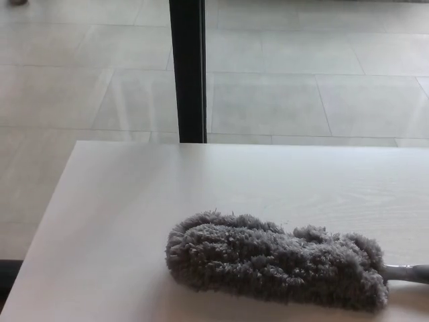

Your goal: The robot uses its right hand to pick up the duster kept in the middle of the desk and use it to wipe the desk by swiping its surface twice

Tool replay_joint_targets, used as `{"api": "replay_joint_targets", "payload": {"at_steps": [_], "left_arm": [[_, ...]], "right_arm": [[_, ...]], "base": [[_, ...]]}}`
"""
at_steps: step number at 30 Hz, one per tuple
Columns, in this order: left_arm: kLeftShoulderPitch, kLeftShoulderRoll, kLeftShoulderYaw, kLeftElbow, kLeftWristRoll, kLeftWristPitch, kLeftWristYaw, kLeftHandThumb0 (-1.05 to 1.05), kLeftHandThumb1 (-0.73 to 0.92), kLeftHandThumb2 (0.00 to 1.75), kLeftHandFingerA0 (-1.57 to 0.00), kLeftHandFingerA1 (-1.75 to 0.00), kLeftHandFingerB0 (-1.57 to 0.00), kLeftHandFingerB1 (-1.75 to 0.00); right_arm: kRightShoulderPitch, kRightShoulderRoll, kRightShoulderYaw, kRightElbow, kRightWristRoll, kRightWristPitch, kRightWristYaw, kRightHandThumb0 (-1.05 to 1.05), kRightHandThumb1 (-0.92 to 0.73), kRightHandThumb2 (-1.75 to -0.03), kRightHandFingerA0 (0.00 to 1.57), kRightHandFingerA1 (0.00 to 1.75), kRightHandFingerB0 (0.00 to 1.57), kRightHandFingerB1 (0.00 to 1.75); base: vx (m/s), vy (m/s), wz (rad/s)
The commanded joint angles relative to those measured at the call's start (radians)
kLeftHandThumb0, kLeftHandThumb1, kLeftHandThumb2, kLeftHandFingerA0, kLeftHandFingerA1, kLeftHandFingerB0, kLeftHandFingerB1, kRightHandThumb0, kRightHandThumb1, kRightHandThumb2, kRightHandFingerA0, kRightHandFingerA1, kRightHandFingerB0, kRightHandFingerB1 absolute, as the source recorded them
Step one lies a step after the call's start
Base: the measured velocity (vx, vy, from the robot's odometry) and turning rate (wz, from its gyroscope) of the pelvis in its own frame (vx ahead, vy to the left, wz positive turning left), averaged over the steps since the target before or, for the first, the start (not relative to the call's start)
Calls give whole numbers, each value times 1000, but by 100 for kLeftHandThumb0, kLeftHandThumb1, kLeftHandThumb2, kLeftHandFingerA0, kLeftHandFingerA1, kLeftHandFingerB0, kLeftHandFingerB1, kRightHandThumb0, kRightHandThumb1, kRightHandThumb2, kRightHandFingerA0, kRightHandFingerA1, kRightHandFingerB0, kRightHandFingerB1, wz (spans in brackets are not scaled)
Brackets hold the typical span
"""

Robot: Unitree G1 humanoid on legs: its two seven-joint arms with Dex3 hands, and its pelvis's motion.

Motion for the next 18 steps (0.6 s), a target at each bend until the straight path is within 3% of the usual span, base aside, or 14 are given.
{"api": "replay_joint_targets", "payload": {"at_steps": [1, 2, 4, 6, 7, 8, 9, 10, 12, 13, 14, 15, 16, 18], "left_arm": [[-14, 29, 27, 29, -47, -19, -16, -53, 67, 60, -72, -59, -55, -49], [-15, 27, 28, 30, -47, -20, -16, -53, 67, 60, -72, -59, -55, -49], [-9, 30, 27, 30, -46, -27, -21, -54, 68, 60, -71, -59, -53, -48], [-8, 25, 29, 27, -48, -29, -24, -54, 68, 60, -72, -61, -53, -49], [-13, 21, 28, 29, -48, -27, -17, -50, 69, 60, -75, -63, -56, -50], [-22, 19, 28, 34, -47, -21, -3, -50, 68, 61, -76, -61, -58, -49], [-27, 18, 26, 37, -45, -18, 4, -50, 68, 61, -76, -61, -58, -49], [-31, 21, 3, 41, -21, -28, 8, -50, 70, 61, -77, -60, -58, -48], [-42, 20, 15, 35, -42, -18, -4, -52, 67, 59, -77, -64, -59, -51], [-45, 21, 13, 34, -40, -20, 1, -51, 67, 60, -78, -63, -60, -50], [-46, 20, 10, 35, -36, -22, 7, -51, 67, 61, -78, -60, -60, -49], [-48, 20, 7, 35, -34, -22, 11, -51, 67, 61, -78, -60, -60, -49], [-48, 19, 9, 35, -37, -25, 9, -50, 69, 61, -74, -60, -59, -50], [-50, 16, 16, 38, -46, -29, 6, -48, 69, 61, -75, -59, -58, -48]], "right_arm": [[-16, -41, -50, 29, 81, -62, 6, -63, -56, -59, 83, 87, 48, 58], [-20, -44, -51, 32, 81, -62, 7, -63, -56, -59, 83, 87, 48, 58], [-51, -78, -122, 28, 176, 45, 112, -72, -68, -60, 38, 94, 13, 57], [-82, -108, -183, 25, 237, 97, 150, -74, -70, -61, 39, 105, 5, 56], [-102, -125, -202, 20, 249, 111, 155, -80, -57, -95, 17, 78, 0, 36], [-139, -153, -228, 8, 275, 125, 169, -87, -57, -100, 1, 70, 3, 26], [-153, -161, -237, 4, 280, 121, 182, -87, -57, -100, 1, 70, 3, 26], [-189, -180, -229, -7, 267, 127, 161, -87, -76, -60, 4, 105, 0, 34], [-284, -199, -233, -97, 286, 141, 167, -80, -71, -64, 0, 91, 0, 41], [-312, -196, -218, -152, 278, 154, 147, -79, -56, -96, 23, 78, 0, 43], [-333, -199, -210, -169, 275, 148, 163, -84, -71, -62, 1, 83, 0, 44], [-340, -200, -208, -180, 274, 151, 170, -84, -71, -62, 1, 83, 0, 44], [-366, -201, -188, -207, 259, 152, 161, -79, -70, -61, 47, 62, 6, 36], [-411, -192, -116, -304, 210, 106, 179, -74, -73, -63, 35, 48, 5, 27]], "base": [[0, 0, 0], [0, 0, 0], [0, 0, 0], [0, 0, 0], [0, 0, 0], [0, 0, 0], [0, 0, 0], [0, 0, 0], [0, 0, 0], [0, 0, 0], [0, 0, 0], [0, 0, 0], [0, 0, 0], [0, 0, 0]]}}
